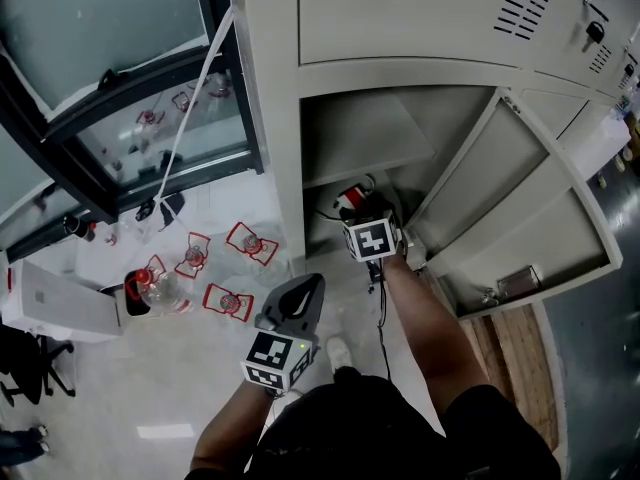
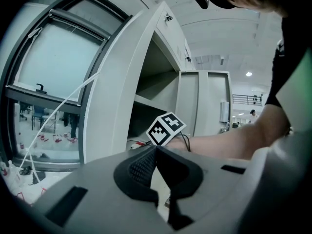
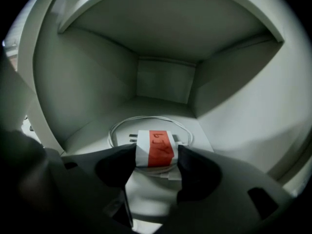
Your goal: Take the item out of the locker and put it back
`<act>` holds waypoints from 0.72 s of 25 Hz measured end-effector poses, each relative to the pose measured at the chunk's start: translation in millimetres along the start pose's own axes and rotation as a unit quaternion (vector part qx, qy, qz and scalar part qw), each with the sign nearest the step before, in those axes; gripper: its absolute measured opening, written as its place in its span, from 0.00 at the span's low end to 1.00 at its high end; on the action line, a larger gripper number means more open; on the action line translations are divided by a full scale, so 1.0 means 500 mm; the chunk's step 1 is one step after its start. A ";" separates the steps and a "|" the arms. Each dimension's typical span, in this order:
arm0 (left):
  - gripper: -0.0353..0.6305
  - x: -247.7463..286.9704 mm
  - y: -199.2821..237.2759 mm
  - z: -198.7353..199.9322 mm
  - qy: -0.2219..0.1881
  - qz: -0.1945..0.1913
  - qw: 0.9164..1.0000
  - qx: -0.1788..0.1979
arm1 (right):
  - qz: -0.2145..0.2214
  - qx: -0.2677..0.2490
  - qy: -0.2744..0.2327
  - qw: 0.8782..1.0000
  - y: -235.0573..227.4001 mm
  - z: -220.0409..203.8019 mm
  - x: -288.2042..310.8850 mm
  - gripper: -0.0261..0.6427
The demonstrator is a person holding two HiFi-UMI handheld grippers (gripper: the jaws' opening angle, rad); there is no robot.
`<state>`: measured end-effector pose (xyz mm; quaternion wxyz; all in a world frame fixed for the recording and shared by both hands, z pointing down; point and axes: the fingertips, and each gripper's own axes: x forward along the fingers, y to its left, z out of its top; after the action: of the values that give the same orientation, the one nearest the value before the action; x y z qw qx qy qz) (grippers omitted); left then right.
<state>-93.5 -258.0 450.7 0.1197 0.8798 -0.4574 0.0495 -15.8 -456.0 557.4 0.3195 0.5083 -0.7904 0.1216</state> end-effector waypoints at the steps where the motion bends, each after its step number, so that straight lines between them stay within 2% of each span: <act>1: 0.06 -0.002 0.000 0.001 -0.001 0.000 1.000 0.001 | 0.000 0.000 -0.001 1.000 0.000 0.000 -0.001 0.43; 11: 0.06 -0.043 -0.005 -0.007 0.013 0.006 1.000 0.009 | 0.003 -0.021 -0.035 0.999 0.010 0.001 -0.025 0.42; 18: 0.06 -0.075 -0.003 -0.010 0.004 0.009 1.000 0.006 | -0.005 -0.027 -0.047 0.999 0.034 -0.020 -0.069 0.42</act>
<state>-113.8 -226.3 448.1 0.1164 0.8758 -0.4649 0.0571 -17.4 -418.1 545.7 0.2958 0.5089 -0.8050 0.0747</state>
